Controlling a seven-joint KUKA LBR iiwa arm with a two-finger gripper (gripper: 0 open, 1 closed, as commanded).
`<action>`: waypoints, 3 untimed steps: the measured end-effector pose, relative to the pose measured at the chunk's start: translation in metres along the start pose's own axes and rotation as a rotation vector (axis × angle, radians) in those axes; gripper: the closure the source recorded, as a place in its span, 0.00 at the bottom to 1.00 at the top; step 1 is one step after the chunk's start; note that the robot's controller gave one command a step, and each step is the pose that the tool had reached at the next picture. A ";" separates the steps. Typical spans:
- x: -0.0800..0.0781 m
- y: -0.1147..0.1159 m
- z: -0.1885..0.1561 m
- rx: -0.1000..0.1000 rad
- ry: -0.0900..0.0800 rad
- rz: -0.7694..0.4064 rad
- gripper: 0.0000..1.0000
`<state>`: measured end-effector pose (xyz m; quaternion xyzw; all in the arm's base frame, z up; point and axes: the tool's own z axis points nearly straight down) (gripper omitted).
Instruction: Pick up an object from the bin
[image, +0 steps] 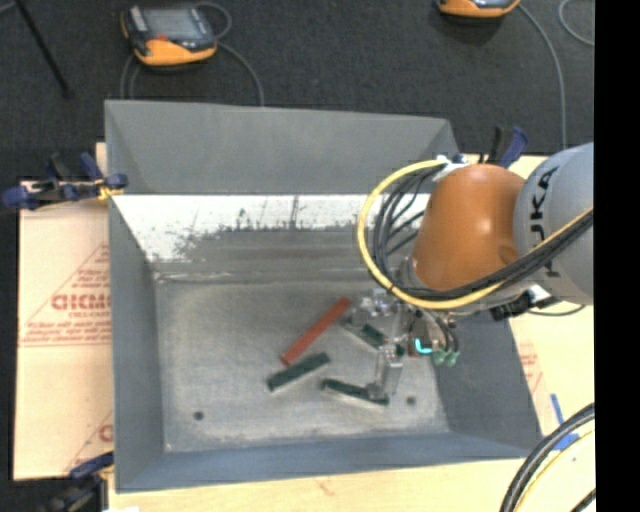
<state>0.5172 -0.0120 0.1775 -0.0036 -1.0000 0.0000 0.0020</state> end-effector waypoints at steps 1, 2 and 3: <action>-0.002 0.000 -0.004 0.000 -0.007 0.000 0.00; -0.003 -0.013 0.105 0.003 -0.013 -0.261 1.00; -0.003 -0.013 0.105 0.003 -0.013 -0.261 1.00</action>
Offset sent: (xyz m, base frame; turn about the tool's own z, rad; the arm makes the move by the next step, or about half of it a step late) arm -0.0004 -0.0119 -0.1075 -0.2628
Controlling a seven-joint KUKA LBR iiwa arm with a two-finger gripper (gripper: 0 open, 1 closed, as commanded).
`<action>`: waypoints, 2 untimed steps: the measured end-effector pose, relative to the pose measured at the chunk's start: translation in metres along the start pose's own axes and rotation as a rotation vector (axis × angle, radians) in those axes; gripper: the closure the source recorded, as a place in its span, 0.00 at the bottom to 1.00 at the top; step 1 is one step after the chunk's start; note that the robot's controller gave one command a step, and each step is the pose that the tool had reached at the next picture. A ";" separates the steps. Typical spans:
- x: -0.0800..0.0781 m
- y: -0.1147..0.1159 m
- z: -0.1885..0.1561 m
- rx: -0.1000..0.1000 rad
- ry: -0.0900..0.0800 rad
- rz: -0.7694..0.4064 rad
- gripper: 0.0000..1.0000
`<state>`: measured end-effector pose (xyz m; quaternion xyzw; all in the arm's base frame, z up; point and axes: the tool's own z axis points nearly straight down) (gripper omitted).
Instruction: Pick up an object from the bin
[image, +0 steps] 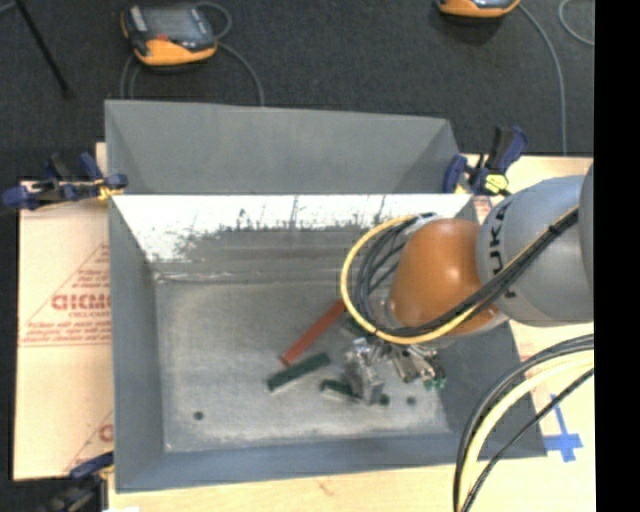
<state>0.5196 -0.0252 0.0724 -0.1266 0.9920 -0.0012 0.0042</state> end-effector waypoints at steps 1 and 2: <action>-0.051 0.015 0.001 -0.003 0.000 -0.414 0.00; -0.051 0.015 0.001 -0.004 0.001 -0.411 0.00</action>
Offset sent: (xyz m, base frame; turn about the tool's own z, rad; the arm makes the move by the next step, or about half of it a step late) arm 0.0000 0.0000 0.0000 0.0000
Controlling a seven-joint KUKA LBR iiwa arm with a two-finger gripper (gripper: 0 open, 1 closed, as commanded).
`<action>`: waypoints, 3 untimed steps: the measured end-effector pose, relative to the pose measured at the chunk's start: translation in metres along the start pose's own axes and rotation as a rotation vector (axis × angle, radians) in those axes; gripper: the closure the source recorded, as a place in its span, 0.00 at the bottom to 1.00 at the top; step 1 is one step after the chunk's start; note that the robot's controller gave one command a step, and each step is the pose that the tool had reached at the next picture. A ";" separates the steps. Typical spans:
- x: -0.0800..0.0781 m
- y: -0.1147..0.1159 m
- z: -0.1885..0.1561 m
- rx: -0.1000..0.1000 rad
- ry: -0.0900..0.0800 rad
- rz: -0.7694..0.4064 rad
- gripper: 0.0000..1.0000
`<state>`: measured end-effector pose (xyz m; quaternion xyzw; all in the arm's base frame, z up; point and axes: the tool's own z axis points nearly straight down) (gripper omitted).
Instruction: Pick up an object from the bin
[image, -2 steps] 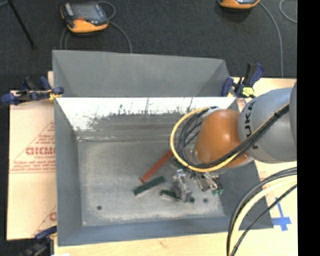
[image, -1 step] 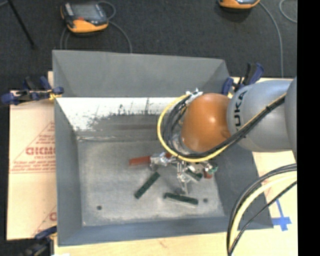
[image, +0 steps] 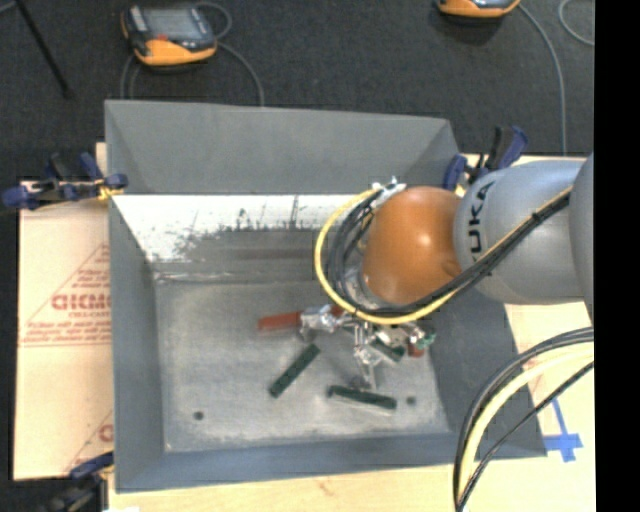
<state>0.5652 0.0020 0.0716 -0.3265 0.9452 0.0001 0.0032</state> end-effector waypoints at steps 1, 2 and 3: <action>-0.070 0.045 0.001 -0.001 0.000 0.065 1.00; -0.070 0.045 0.001 -0.001 0.001 0.067 0.00; -0.070 0.045 0.000 -0.001 0.000 0.070 1.00</action>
Offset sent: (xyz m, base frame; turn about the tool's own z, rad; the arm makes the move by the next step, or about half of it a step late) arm 0.0000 0.0000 0.0000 0.0000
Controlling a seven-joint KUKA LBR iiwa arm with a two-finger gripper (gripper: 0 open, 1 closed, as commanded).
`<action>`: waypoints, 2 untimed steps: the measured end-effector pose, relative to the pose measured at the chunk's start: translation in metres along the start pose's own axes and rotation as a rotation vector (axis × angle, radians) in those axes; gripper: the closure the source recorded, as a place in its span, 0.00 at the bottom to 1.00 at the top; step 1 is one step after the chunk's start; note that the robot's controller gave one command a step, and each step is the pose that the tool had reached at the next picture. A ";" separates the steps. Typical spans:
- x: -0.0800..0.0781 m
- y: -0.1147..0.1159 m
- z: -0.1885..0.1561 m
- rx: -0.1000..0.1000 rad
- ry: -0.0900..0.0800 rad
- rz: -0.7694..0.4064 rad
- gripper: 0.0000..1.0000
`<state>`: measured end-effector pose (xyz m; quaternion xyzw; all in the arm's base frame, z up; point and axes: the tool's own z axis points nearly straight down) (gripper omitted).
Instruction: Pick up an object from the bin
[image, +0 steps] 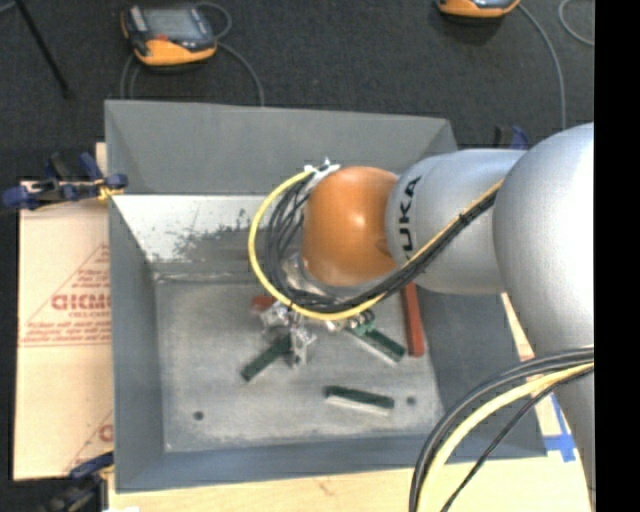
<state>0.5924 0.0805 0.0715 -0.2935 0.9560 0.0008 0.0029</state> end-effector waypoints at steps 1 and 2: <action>0.000 0.000 0.000 0.000 0.000 0.001 1.00; -0.006 -0.018 -0.164 0.006 -0.004 0.052 1.00</action>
Offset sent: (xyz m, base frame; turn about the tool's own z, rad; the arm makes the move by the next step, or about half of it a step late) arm 0.0120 -0.0114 0.1601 0.0433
